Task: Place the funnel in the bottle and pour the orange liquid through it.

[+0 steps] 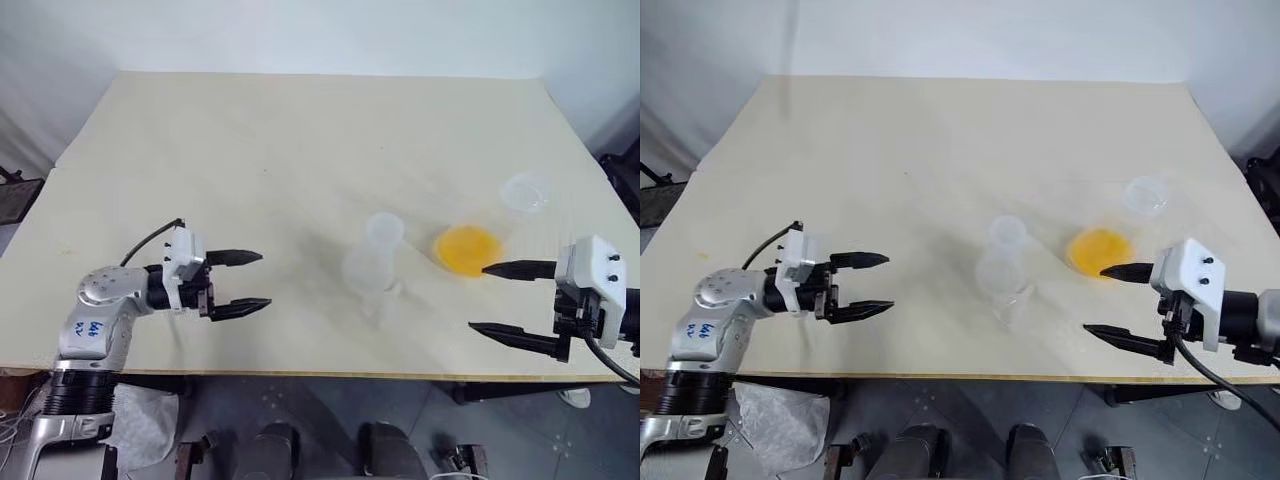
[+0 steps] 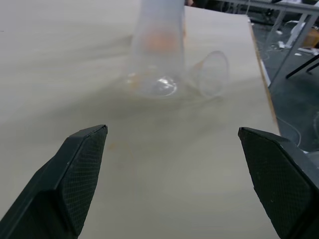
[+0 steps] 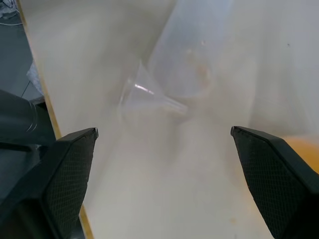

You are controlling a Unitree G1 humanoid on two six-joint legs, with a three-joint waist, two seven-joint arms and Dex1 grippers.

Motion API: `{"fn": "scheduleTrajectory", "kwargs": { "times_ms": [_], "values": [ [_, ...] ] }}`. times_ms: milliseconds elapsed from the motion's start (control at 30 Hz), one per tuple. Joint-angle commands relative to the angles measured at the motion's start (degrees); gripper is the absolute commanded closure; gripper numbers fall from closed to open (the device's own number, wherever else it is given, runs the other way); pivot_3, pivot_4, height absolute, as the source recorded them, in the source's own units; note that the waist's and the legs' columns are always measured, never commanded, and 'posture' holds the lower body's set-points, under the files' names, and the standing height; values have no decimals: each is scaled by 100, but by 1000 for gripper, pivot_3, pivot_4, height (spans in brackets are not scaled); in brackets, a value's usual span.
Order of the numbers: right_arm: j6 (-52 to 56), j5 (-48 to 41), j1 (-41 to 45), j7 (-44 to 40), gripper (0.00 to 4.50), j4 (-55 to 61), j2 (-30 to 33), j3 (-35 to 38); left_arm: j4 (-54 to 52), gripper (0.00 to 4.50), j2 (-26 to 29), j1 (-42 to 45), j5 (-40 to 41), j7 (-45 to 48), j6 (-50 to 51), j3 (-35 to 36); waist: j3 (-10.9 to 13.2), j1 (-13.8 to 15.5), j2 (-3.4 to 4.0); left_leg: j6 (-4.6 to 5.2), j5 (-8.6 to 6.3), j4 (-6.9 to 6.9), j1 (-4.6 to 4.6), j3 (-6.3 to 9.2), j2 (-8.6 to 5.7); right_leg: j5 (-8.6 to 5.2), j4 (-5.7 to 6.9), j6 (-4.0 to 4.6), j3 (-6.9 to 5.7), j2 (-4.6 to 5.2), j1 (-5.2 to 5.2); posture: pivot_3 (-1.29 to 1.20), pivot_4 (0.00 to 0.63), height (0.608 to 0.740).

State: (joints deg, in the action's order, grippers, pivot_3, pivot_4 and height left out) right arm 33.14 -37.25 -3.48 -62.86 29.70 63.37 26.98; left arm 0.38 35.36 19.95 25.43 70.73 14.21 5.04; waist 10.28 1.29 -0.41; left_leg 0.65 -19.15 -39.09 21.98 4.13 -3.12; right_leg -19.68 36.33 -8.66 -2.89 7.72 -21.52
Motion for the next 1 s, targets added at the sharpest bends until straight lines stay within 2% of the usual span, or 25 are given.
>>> {"fn": "scheduleTrajectory", "kwargs": {
  "times_ms": [33, 267, 567, 833, 1000],
  "values": [
    [101, -83, 114, 26, 0, 215, 81, 25, -344, 36, -212, 122, -15, -140, -163, -257, 0, 23, 0, 0, 0, 0, 0, 0, -2, 0, -1, 0, 0, 1, 0, 0, 150, 740],
    [307, -79, -131, -62, 0, 389, 65, 299, -449, 36, -746, 536, -994, -1044, -568, -1076, 0, 29, 0, 1, 0, -3, 7, 2, -9, 1, -4, -3, -4, 3, 1, 0, 150, 740],
    [383, 15, -464, -69, 0, 455, -19, 532, -1461, 36, -861, 680, -1122, -929, -245, -2029, -1, 19, 2, 0, 0, -1, 7, -5, 0, 1, -13, -3, -1, -4, 1, 0, 150, 740],
    [404, 19, -819, 107, 0, 698, -281, 703, -1117, 36, -1153, 1196, -1771, -1251, -314, -2627, -2, 42, 2, 3, 1, -3, 12, -4, -7, 5, -27, -10, -2, -4, 5, 0, 150, 740],
    [462, 1, -1030, 267, 0, 921, -483, 814, -729, 36, -1478, 1491, -2305, -1593, -698, -2890, -2, 39, 3, 3, 1, -2, 12, -6, -6, 5, -29, -10, -3, -7, 5, 0, 150, 740]
  ]
}}
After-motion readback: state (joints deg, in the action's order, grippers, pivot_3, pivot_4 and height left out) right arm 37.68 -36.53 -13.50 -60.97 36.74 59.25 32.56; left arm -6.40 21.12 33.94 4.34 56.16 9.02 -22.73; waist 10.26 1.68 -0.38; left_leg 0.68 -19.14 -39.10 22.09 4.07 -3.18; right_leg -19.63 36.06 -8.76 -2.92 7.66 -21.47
